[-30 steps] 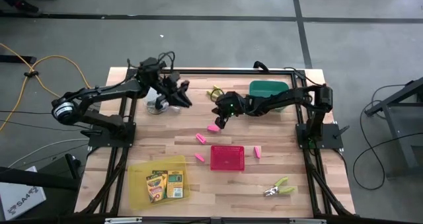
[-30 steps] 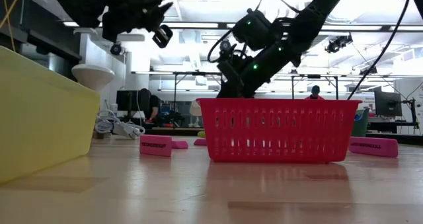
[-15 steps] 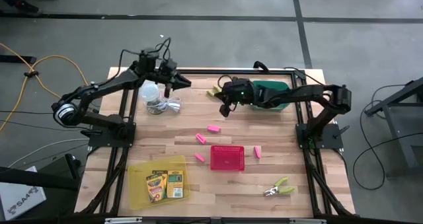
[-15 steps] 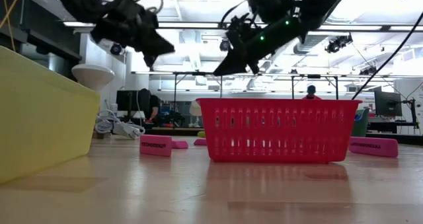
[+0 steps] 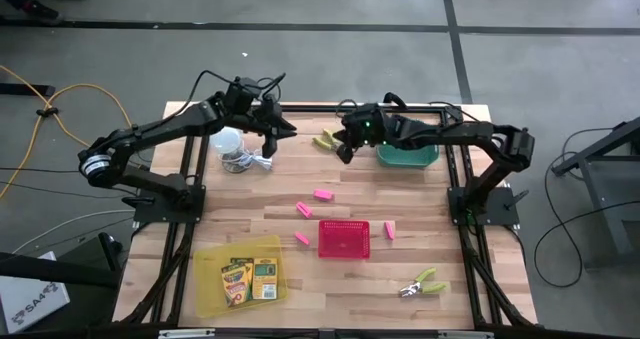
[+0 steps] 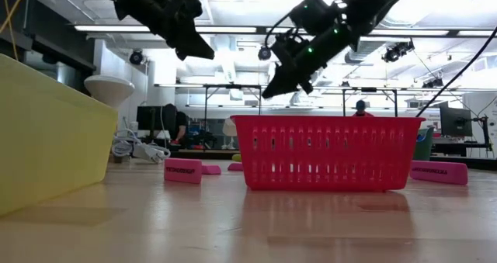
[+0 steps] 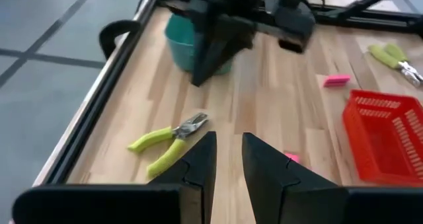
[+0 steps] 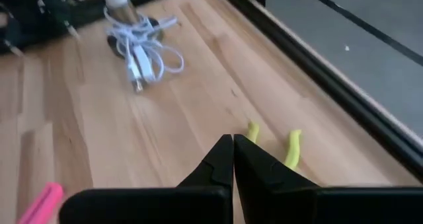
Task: Pick & Place School Supplies
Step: Put the top bright green hole punch into the green bin
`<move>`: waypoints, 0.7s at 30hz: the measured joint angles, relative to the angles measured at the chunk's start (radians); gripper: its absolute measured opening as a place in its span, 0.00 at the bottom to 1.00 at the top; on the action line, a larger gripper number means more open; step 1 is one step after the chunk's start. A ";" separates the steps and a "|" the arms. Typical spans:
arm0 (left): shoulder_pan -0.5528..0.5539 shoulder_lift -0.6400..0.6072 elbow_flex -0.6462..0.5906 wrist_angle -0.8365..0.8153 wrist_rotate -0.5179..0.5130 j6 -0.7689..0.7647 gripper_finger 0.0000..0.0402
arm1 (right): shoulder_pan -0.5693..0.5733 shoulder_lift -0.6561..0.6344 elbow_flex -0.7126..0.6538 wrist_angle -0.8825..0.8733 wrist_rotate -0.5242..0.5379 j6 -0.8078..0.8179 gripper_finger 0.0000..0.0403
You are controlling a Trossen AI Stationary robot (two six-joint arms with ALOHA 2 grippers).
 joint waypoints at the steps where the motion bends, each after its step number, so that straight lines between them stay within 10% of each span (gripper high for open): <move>1: -0.004 0.000 0.000 0.000 -0.001 0.006 0.17 | -0.005 0.006 0.022 -0.028 -0.011 -0.002 0.00; 21: -0.021 0.000 -0.001 -0.021 0.043 -0.086 0.17 | -0.047 0.252 0.310 -0.337 -0.112 -0.165 0.00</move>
